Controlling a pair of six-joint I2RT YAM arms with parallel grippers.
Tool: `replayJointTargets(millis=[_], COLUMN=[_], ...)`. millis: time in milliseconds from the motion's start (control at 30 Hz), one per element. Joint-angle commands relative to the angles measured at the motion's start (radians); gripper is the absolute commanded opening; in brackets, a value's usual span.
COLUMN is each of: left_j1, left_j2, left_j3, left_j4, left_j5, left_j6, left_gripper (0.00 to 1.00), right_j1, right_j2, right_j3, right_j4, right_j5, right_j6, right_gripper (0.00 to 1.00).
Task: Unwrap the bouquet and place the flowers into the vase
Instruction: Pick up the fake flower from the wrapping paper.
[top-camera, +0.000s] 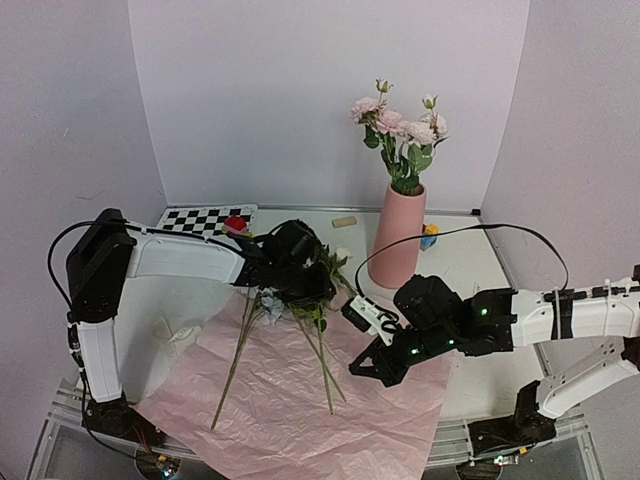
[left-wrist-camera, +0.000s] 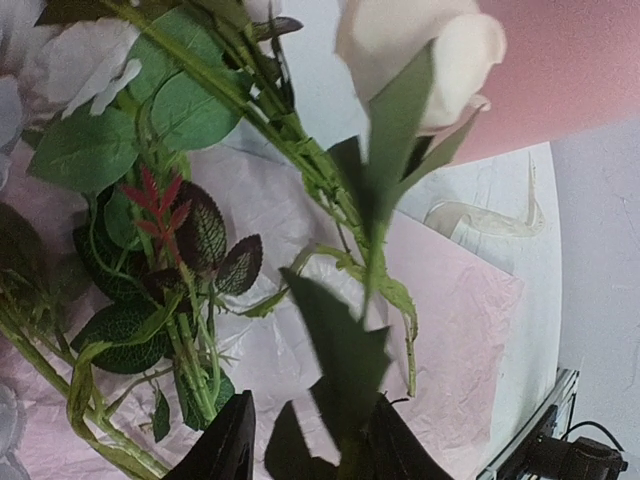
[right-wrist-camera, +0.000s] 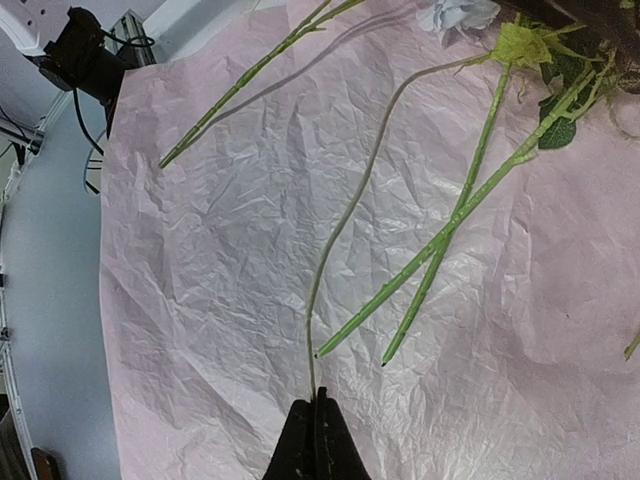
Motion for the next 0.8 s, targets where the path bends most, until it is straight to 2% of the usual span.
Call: replayJointTargets(millis=[0,100,167,400,600,767], left_j1=[0.009,0.014,0.017,0.033,0.037,0.036], left_j2=[0.013,0.01,-0.007,-0.132,-0.326,-0.457], left_j3=[0.081,0.088,0.081,0.013,-0.176,-0.305], left_j4=[0.023,0.026,0.027,0.052,0.167,0.23], left_j5=[0.024,0.019,-0.002,-0.152,-0.332,-0.441], left_j6=[0.012,0.01,0.002,-0.064,-0.2,-0.267], left_gripper=[0.31,0.1,0.01,0.0,0.0,0.0], right_j1=[0.005,0.005,0.005,0.005,0.005,0.005], right_j2=[-0.018,-0.016,-0.014,-0.007,0.016,0.06], right_j3=[-0.01,-0.011,-0.014,-0.04,-0.07,-0.081], right_j4=[-0.022,-0.022,-0.023,-0.031,-0.049,-0.036], right_j5=[-0.017,-0.021,-0.021,0.006,0.103,0.097], right_j6=[-0.016,-0.013,-0.007,0.063,0.204,0.241], right_gripper=[0.0,0.0,0.0,0.0,0.0,0.0])
